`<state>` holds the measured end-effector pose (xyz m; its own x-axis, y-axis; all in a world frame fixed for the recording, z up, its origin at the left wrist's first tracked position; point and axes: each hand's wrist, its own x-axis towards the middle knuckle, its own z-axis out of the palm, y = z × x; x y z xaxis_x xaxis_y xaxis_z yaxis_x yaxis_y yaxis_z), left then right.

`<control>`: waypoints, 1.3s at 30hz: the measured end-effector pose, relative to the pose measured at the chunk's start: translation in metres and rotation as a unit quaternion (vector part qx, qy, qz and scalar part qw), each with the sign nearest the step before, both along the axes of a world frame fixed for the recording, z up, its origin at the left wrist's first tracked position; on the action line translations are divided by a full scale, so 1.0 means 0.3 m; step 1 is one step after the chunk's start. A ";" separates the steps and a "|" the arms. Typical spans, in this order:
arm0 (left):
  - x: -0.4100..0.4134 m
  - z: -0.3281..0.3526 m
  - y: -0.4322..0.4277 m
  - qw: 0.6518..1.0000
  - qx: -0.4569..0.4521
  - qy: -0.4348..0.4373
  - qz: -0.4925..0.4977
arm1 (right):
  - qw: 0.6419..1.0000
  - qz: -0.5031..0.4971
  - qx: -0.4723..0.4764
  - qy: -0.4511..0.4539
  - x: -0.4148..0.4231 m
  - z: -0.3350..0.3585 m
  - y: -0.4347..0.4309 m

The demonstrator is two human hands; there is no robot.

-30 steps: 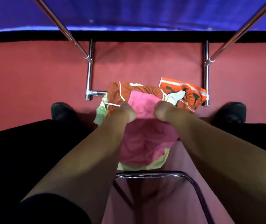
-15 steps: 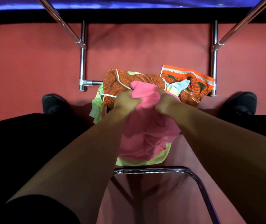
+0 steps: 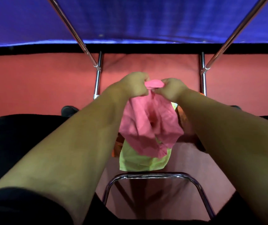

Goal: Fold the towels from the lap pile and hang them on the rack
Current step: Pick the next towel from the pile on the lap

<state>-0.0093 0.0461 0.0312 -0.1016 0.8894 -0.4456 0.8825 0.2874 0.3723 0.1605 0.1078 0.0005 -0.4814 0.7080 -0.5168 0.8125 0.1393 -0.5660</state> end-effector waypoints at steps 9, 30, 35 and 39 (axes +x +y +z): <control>-0.049 0.337 -0.118 0.995 -0.050 0.089 0.013 | 0.986 -0.143 -0.010 0.090 -0.007 0.523 0.009; 0.068 0.593 -0.161 0.945 0.264 -0.155 0.111 | 0.994 -0.011 0.060 0.088 0.005 0.700 -0.122; -0.013 0.593 -0.125 0.972 0.198 -0.095 0.082 | 0.965 -0.197 0.060 0.162 -0.011 0.683 -0.028; -0.065 0.536 -0.129 0.993 0.059 0.088 0.049 | 0.935 -0.319 0.027 0.155 -0.024 0.723 0.033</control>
